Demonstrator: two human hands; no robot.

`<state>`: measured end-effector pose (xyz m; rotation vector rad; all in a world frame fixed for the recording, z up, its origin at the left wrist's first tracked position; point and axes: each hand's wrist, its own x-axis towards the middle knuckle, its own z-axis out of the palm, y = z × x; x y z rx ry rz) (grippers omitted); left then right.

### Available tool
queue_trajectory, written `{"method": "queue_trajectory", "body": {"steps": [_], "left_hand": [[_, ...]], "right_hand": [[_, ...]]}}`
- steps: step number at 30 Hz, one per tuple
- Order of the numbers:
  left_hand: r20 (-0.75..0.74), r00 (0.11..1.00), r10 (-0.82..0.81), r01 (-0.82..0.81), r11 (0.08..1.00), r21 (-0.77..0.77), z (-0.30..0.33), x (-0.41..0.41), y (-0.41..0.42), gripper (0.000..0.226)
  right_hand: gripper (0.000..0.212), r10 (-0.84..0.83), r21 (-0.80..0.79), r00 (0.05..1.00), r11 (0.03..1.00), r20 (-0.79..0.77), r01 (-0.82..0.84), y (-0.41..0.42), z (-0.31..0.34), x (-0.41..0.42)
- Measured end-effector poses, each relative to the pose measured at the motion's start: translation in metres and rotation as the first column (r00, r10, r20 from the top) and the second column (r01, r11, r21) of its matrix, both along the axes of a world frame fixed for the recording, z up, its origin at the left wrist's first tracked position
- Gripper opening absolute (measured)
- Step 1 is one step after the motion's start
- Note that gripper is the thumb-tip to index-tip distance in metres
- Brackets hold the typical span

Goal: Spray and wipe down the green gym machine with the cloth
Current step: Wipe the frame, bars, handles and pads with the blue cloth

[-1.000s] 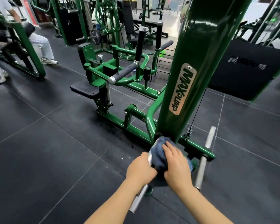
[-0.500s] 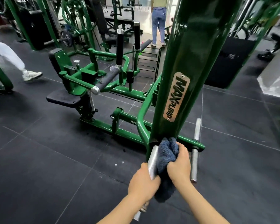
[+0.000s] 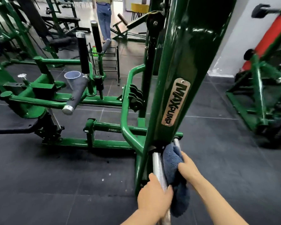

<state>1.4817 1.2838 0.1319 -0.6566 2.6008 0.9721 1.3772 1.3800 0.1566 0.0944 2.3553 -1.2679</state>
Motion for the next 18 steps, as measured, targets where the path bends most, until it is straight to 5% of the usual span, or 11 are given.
{"method": "queue_trajectory", "body": {"steps": [2, 5, 8, 13, 18], "left_hand": [[0.013, 1.0, -0.007, 0.007, 1.0, -0.015, -0.005, 0.002, 0.003, 0.061], [0.0, 1.0, -0.014, 0.014, 0.999, -0.037, -0.005, 0.0, 0.003, 0.068], [-0.024, 0.999, -0.034, 0.034, 0.999, -0.012, 0.0, 0.001, -0.001, 0.057], [-0.034, 0.999, -0.03, 0.032, 0.998, 0.058, 0.003, 0.005, -0.005, 0.038], [-0.02, 1.0, -0.007, 0.011, 0.98, 0.2, 0.002, 0.009, -0.006, 0.047]], "right_hand": [[0.021, -0.115, -0.14, 0.97, 0.979, 0.212, 0.146, -0.006, -0.009, 0.009], [0.018, -0.19, -0.178, 0.929, 0.95, 0.317, 0.255, -0.013, -0.021, 0.015], [0.022, -0.138, -0.074, 0.971, 0.985, 0.197, 0.155, -0.014, -0.011, 0.017], [0.027, 0.208, 0.297, 0.972, 0.94, -0.11, -0.167, -0.014, 0.018, 0.031], [0.027, 0.452, 0.393, 0.884, 0.839, -0.121, -0.376, -0.017, 0.034, 0.048]]}}
